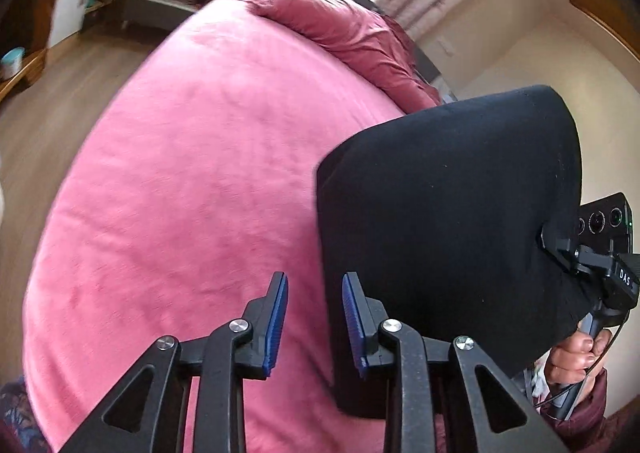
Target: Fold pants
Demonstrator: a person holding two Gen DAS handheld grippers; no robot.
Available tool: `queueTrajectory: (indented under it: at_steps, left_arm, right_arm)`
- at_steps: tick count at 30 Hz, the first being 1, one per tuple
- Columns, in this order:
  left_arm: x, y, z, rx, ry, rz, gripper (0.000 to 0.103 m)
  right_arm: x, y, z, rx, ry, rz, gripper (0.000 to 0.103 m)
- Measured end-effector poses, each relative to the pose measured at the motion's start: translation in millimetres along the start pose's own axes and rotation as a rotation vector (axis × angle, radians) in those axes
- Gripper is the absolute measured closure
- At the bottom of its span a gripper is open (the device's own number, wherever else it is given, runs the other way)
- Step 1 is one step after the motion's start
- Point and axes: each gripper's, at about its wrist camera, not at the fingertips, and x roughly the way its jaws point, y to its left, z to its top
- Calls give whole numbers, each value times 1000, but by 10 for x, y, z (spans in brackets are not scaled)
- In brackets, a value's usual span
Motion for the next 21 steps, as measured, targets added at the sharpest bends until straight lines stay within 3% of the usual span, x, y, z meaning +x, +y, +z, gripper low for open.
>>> queueTrajectory:
  at_steps: [9,21]
  left_arm:
    - [518,-555,15,148,102,-43,74]
    - [1043,-870,-320,286,273,-38,74]
  right_arm:
    - [-492,-553,-170,113,-85,-115,88]
    - [-709,-1723,-543,361,-50,-284,88]
